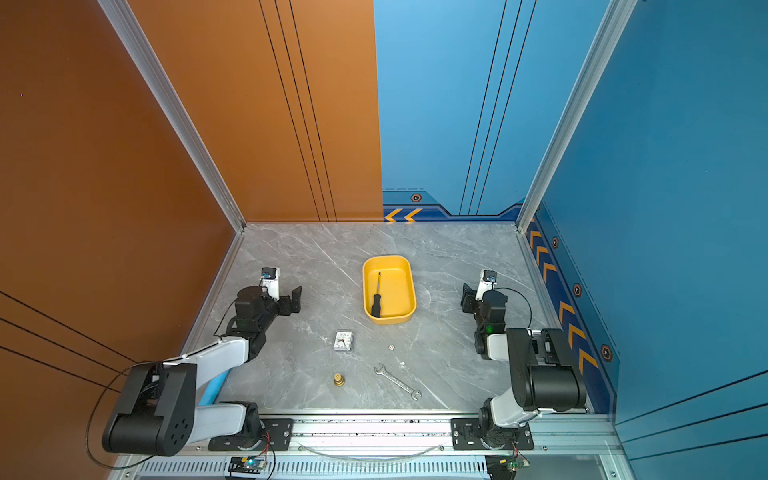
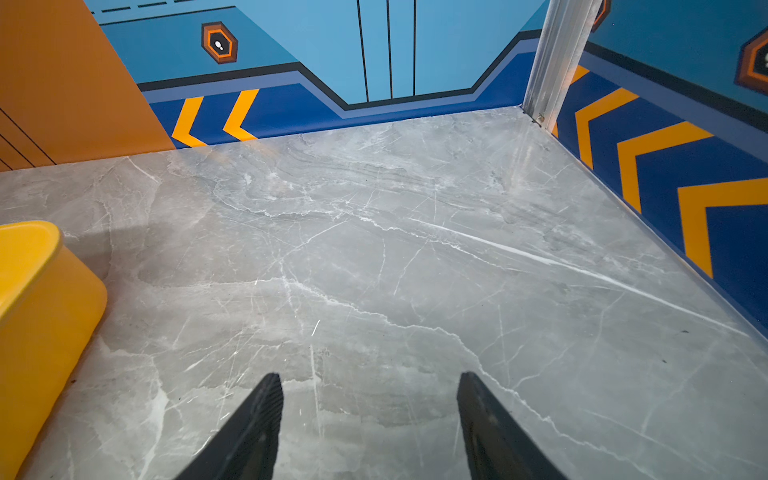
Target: Put the screwdriver in the bin
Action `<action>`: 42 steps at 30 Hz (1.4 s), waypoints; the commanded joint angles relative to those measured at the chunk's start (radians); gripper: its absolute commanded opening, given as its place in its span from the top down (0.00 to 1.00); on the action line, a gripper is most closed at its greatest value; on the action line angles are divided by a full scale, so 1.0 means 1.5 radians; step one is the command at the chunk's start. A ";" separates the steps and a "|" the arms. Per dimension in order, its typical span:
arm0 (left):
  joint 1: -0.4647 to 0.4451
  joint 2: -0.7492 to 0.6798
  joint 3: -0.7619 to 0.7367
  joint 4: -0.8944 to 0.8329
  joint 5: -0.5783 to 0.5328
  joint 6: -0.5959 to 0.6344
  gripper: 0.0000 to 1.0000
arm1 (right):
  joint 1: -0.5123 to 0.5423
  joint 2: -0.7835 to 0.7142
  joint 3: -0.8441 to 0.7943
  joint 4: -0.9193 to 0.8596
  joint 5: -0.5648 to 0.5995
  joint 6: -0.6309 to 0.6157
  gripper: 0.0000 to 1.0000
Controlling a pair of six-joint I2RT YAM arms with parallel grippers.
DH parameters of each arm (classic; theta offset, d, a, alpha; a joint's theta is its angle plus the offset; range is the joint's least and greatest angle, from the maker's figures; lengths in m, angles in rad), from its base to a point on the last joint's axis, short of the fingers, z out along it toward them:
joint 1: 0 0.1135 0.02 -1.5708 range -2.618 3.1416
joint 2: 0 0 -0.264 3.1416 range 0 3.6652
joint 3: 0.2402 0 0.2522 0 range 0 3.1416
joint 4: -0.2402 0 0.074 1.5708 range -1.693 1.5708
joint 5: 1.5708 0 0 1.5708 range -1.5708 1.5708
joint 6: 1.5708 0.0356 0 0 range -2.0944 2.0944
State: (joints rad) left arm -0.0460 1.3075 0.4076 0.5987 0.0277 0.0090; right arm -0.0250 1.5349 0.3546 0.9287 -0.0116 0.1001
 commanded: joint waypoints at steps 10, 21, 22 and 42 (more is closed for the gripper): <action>0.013 0.053 -0.008 0.078 0.012 0.031 0.02 | 0.008 0.009 -0.009 0.031 0.019 -0.012 0.35; 0.050 0.172 -0.029 0.239 0.005 -0.009 0.02 | 0.010 0.009 -0.006 0.026 0.015 -0.015 0.34; 0.049 0.173 -0.027 0.236 0.008 -0.006 0.02 | 0.010 0.009 -0.004 0.021 0.015 -0.016 0.34; 0.048 0.172 -0.026 0.232 -0.003 -0.008 0.02 | 0.026 0.008 0.012 -0.012 0.048 -0.027 0.00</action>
State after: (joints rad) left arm 0.0254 1.5642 0.3717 0.9279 0.0307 0.0071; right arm 0.0105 1.5349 0.3527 0.9340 0.0380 0.0738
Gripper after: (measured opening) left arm 0.979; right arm 0.996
